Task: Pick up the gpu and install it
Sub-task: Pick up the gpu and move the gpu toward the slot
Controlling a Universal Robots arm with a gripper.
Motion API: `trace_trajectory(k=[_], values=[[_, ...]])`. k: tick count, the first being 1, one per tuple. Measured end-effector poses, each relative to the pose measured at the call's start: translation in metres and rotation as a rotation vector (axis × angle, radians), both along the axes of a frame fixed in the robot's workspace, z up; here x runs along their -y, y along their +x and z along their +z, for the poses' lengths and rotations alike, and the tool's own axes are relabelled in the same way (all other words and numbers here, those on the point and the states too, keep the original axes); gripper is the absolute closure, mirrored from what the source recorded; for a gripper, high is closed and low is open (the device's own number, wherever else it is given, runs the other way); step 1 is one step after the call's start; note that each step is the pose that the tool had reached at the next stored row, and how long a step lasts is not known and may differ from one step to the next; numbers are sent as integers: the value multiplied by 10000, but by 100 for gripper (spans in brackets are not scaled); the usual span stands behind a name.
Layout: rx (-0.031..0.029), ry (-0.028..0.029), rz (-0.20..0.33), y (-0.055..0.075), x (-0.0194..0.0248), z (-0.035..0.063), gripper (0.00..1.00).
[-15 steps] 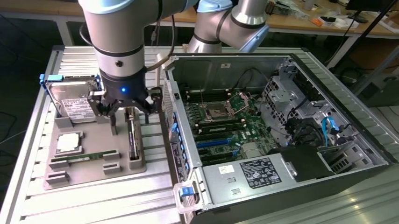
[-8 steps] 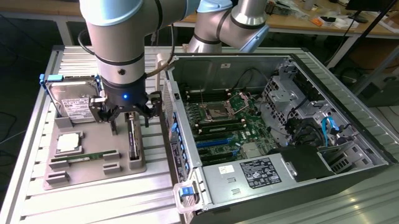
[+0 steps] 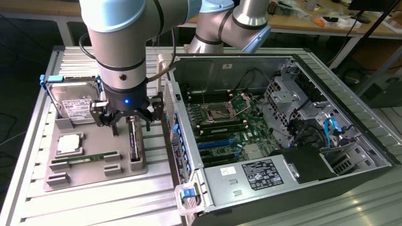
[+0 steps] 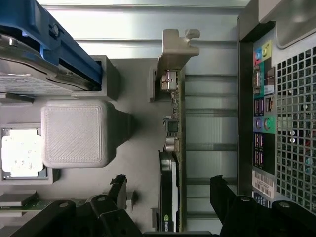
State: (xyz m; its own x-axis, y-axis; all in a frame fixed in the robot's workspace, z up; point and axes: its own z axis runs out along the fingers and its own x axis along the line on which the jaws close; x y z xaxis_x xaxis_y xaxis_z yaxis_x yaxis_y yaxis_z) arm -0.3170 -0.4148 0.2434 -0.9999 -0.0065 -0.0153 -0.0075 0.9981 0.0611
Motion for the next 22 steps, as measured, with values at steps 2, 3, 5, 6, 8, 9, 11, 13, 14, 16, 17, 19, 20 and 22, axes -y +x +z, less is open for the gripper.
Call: trace_trajectory(k=[2,3,5,6,8,9,11,13,14,16,17,19,20,22], values=[[-1,0,0,0,0,-2,22],[-1,0,0,0,0,-1,22],[0,0,0,0,0,-2,22],[0,0,0,0,0,-2,22],[2,2,1,8,0,-5,22],[1,2,2,19,0,-6,22],[1,1,0,21,0,-7,22],[0,0,0,21,0,-7,22],[-1,-1,-1,20,0,-6,22],[0,0,0,21,0,-7,22],[0,0,0,21,0,-7,24],[0,0,0,21,0,-7,24],[0,-1,0,21,0,-7,30],[0,0,0,21,0,-7,42]])
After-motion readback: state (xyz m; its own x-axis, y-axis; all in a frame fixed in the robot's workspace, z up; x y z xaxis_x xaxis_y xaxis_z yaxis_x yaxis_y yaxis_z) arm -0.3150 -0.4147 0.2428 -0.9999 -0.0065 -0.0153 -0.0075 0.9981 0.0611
